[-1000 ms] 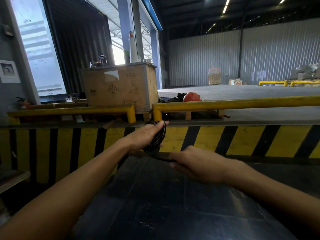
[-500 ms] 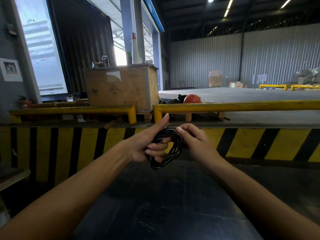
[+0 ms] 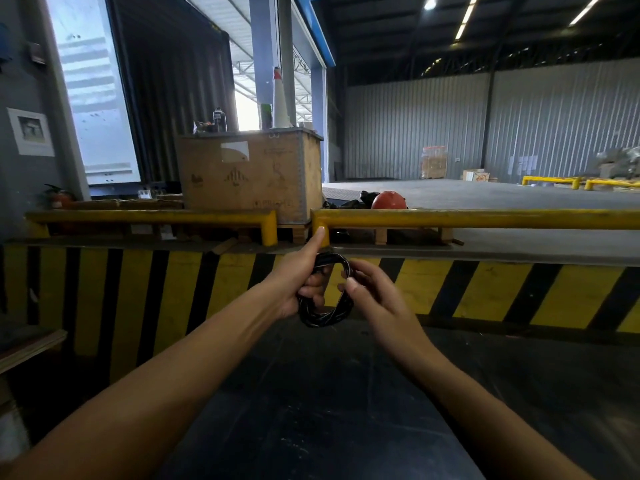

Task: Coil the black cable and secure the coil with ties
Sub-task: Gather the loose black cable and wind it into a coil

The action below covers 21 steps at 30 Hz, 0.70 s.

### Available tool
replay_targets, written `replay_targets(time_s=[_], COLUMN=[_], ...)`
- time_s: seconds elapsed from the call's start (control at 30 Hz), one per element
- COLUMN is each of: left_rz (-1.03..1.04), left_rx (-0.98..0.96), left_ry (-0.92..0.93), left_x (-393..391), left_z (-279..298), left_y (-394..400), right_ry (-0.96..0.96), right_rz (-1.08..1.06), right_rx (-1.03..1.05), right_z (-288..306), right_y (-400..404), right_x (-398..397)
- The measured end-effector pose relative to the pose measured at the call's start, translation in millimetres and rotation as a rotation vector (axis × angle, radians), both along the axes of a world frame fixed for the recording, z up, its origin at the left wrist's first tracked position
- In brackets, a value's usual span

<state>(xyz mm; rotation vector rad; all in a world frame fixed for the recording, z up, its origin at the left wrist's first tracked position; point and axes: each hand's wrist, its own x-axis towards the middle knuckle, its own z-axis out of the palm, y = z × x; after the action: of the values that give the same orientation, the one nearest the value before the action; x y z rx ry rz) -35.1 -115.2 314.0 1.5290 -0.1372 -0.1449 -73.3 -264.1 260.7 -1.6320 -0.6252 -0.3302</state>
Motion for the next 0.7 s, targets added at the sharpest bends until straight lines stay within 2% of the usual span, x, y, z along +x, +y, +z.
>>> replay_targets(time_s=[0.1,0.2,0.37,0.47,0.6,0.7], left_rz=[0.105,0.115,0.081,0.026,-0.002,-0.009], left_rx=[0.035,0.067,0.429,0.49,0.545,0.517], left_ry=[-0.042,-0.067,-0.273,-0.362,-0.412,-0.339], left_x=[3.4,2.2,8.2,9.2,-1.0,-4.5], left_z=[-9.5,-21.4,-57.4,-77.9,-115.6,-154.3], left_y=[-8.3,-16.0,-21.4,-31.2,-58.1,-73.7], right_ry=[-0.108,-0.145,-0.12,-0.09,0.03,0.234], right_rz=[-0.064,-0.205,-0.345,-0.38,-0.433,-0.484], right_rx=[-0.102,-0.149,-0.206,-0.26,-0.319,-0.332], right_z=[-10.4,-21.8,-39.9,-59.6,-95.6,-126.1], right_y=[1.7,-2.8,-9.9,-12.3,-25.1,-47.0], right_x=[1.1,9.9,5.3,-6.3,-16.8,-23.5])
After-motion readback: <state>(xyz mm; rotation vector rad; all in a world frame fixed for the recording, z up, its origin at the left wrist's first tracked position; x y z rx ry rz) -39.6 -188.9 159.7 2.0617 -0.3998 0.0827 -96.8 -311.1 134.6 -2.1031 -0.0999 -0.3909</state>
